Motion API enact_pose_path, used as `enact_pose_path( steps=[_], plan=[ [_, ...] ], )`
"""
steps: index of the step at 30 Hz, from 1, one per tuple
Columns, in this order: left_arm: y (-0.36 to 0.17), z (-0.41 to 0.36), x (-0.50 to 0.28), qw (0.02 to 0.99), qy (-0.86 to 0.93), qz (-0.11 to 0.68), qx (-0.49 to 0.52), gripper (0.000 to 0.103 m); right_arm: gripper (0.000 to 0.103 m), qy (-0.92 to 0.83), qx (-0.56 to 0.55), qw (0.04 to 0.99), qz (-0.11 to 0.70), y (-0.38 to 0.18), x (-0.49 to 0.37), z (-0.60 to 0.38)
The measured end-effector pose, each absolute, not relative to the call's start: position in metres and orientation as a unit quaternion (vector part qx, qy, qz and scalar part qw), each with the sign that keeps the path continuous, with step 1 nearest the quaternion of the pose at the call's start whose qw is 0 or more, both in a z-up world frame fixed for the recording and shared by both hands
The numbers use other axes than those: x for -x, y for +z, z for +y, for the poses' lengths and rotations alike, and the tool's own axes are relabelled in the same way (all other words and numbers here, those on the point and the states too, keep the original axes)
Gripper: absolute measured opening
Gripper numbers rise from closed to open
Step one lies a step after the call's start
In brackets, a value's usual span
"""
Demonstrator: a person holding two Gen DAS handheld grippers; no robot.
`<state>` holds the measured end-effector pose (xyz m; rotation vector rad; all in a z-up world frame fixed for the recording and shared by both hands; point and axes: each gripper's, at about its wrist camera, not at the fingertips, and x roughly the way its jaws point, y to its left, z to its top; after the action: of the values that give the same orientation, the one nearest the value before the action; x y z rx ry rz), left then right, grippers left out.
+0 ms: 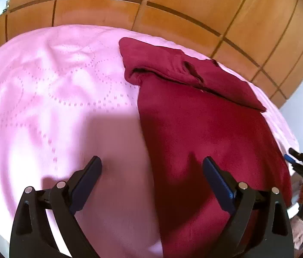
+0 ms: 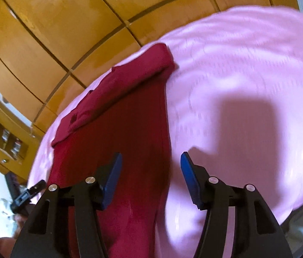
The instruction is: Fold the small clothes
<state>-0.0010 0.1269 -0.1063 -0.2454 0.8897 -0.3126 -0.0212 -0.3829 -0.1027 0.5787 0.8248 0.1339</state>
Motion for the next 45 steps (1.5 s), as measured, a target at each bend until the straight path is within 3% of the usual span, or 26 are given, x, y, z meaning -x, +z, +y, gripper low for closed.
enact_pose_path(
  steps=[2,11,15,17,26,29,30,31,32,33,45],
  plan=[
    [-0.108,0.128,0.006,0.879,-0.166,0.430,0.122,0.093,0.050,0.067,-0.286,0.868,0.400,-0.110,0.030,-0.382],
    [-0.114,0.138,0.030,0.838,-0.256,0.457,0.150,0.073,0.050,0.117,-0.310,0.848,0.413,-0.126,0.058,-0.366],
    [-0.123,0.141,0.039,0.807,-0.301,0.481,0.165,0.065,0.043,0.137,-0.326,0.835,0.421,-0.134,0.066,-0.361],
    [-0.127,0.139,0.038,0.793,-0.312,0.493,0.173,0.064,0.038,0.139,-0.342,0.829,0.421,-0.138,0.069,-0.364],
    [-0.137,0.120,0.031,0.745,-0.364,0.536,0.155,0.064,0.037,0.156,-0.387,0.807,0.418,-0.145,0.073,-0.368],
    [-0.140,0.111,0.034,0.726,-0.384,0.554,0.135,0.063,0.026,0.149,-0.382,0.805,0.430,-0.145,0.069,-0.364],
    [-0.138,0.110,0.038,0.726,-0.387,0.553,0.128,0.052,0.020,0.143,-0.376,0.807,0.432,-0.144,0.068,-0.364],
    [-0.135,0.111,0.040,0.727,-0.387,0.552,0.131,0.033,0.018,0.141,-0.371,0.810,0.431,-0.142,0.068,-0.365],
    [-0.134,0.114,0.038,0.725,-0.383,0.553,0.146,0.024,0.016,0.141,-0.369,0.812,0.429,-0.141,0.068,-0.365],
    [-0.133,0.121,0.033,0.723,-0.376,0.555,0.169,0.004,0.014,0.142,-0.368,0.815,0.425,-0.138,0.070,-0.367],
    [-0.088,0.160,0.038,0.761,-0.389,0.469,0.224,0.005,0.010,0.148,-0.354,0.831,0.403,-0.121,0.084,-0.384]
  ],
)
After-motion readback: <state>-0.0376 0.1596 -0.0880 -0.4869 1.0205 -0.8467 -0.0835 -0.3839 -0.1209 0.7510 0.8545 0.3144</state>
